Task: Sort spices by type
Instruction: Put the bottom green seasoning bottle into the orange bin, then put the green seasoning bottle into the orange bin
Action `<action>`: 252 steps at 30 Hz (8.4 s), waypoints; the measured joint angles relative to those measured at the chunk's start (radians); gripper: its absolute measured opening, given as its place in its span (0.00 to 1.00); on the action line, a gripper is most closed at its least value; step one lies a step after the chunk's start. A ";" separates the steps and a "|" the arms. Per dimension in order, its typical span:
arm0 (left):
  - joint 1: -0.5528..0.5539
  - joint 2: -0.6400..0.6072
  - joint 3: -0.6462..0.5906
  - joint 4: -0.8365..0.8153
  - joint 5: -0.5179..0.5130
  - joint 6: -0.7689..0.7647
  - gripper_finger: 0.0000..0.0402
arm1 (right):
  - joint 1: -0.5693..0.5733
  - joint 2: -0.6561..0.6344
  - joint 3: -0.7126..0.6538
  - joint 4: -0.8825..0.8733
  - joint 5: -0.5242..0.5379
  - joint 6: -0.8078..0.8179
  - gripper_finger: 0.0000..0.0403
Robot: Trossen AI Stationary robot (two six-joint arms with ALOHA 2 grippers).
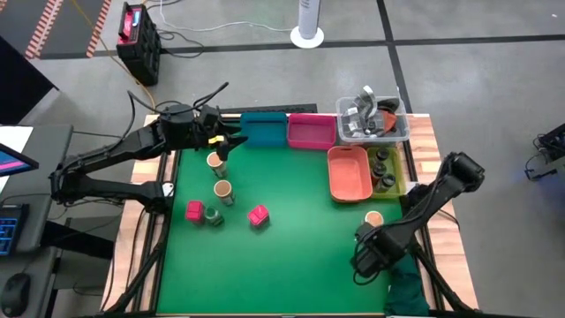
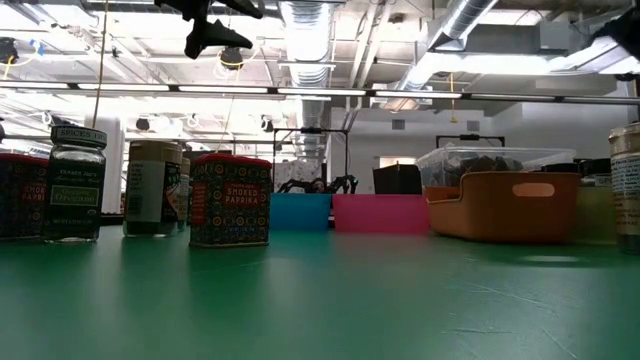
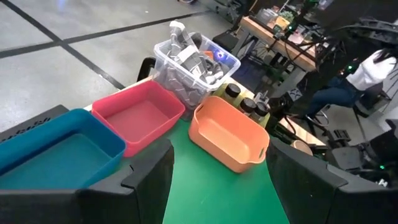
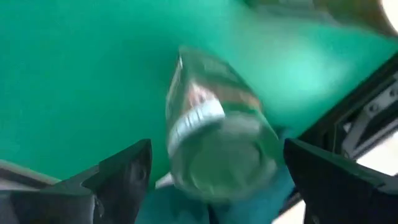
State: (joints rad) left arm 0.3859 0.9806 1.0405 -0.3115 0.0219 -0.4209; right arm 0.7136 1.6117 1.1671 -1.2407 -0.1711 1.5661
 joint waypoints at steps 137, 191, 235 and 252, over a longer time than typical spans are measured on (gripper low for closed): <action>-0.596 0.086 0.028 -0.868 -0.035 -0.227 0.61 | -0.623 -0.245 0.045 0.278 0.582 -0.858 0.68; -0.601 0.398 0.279 -0.864 0.168 -0.129 0.48 | -0.383 -0.349 0.080 0.058 0.649 -0.676 0.67; -0.273 1.146 0.884 -0.787 0.047 0.350 0.62 | -0.320 -0.361 0.080 -0.068 0.671 -0.254 0.67; -0.190 0.906 0.868 -0.717 -0.030 0.435 0.71 | -0.339 -0.361 0.053 0.136 0.698 -0.502 0.67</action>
State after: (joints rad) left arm 0.1962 1.8870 1.9086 -1.0287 -0.0081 0.0142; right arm 0.3745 1.2510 1.2202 -1.1050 0.5270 1.0643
